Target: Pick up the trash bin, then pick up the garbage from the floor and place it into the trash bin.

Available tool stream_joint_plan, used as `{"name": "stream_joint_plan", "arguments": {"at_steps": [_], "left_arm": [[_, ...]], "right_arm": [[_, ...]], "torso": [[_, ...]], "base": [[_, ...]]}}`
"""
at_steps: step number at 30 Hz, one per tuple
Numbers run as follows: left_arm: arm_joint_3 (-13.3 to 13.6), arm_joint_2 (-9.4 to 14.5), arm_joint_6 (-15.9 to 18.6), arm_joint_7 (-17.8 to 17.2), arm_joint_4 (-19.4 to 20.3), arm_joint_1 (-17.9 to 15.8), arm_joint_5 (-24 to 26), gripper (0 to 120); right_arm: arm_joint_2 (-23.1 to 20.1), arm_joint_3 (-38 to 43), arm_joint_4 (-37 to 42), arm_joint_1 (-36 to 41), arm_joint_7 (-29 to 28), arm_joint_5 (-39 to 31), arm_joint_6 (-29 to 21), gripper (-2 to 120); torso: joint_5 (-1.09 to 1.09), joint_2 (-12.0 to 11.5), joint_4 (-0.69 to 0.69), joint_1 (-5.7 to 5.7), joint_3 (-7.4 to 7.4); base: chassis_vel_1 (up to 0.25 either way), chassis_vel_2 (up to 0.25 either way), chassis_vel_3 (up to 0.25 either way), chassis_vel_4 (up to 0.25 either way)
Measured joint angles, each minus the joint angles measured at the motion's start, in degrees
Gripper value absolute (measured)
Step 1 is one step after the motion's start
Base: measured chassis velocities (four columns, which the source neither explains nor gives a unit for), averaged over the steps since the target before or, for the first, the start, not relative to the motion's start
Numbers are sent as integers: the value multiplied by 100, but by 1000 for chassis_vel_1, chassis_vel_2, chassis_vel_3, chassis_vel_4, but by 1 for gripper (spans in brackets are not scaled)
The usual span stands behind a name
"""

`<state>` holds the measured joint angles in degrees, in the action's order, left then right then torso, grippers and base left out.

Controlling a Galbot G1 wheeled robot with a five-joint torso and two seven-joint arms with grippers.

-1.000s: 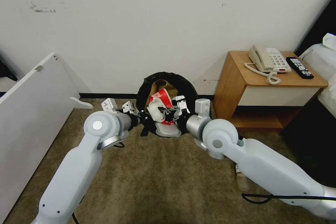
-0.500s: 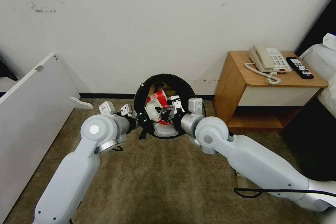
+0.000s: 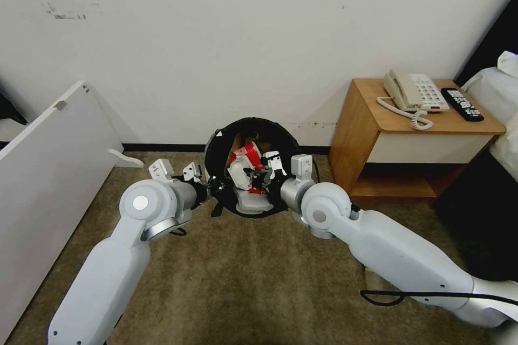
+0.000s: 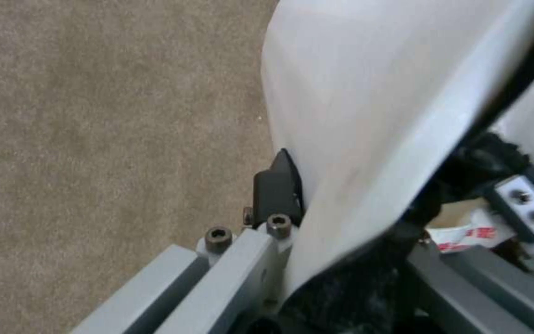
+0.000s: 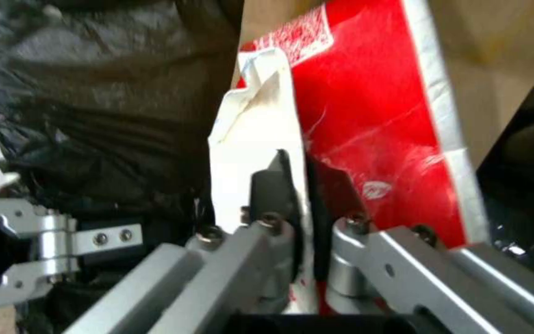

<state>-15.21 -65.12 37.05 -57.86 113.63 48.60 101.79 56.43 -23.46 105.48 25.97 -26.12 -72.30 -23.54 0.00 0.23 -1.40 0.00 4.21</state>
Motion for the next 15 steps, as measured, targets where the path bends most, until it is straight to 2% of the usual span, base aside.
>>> {"name": "stream_joint_plan", "arguments": {"at_steps": [1,2,4,5,6,8,10,11,12,14,15], "left_arm": [[0,0,0,0,0,0,0,0],[-2,-5,1,11,-1,17,-18,0],[-4,-13,3,15,-13,31,-35,0],[-5,-19,4,16,-33,50,-71,0],[-5,-19,4,16,-33,50,-71,0],[-6,-26,6,26,-46,79,-110,0],[-6,-27,9,30,-52,92,-126,0],[-4,-28,14,38,-67,115,-161,0],[-4,-28,14,38,-67,115,-161,0],[1,-32,16,51,-97,128,-213,0],[1,-32,16,51,-97,128,-213,0]], "right_arm": [[0,0,0,0,0,0,0,8],[8,-5,29,-32,-4,1,8,16],[21,-16,49,-61,-4,0,12,19],[40,-31,68,-106,-5,-2,17,28],[40,-31,68,-106,-5,-2,17,28],[78,-42,91,-171,-5,-11,30,39],[88,-45,99,-195,-4,-17,32,41],[101,-61,121,-250,-4,-34,34,49],[101,-61,121,-250,-4,-34,34,49],[106,-78,164,-315,-6,-70,34,61],[106,-78,164,-315,-6,-70,34,61]], "torso": [[0,0,0,0,0],[0,0,0,0,0],[0,0,0,0,0],[0,0,0,0,0],[0,0,0,0,0],[0,0,0,0,0],[0,0,0,0,0],[0,0,0,0,0],[0,0,0,0,0],[0,0,0,0,0],[0,0,0,0,0]], "base": [[0,0,0,0],[0,0,0,0],[0,0,0,0],[0,0,0,0],[0,0,0,0],[0,0,0,0],[0,0,0,0],[0,0,0,0],[0,0,0,0],[0,0,0,0],[0,0,0,0]]}}
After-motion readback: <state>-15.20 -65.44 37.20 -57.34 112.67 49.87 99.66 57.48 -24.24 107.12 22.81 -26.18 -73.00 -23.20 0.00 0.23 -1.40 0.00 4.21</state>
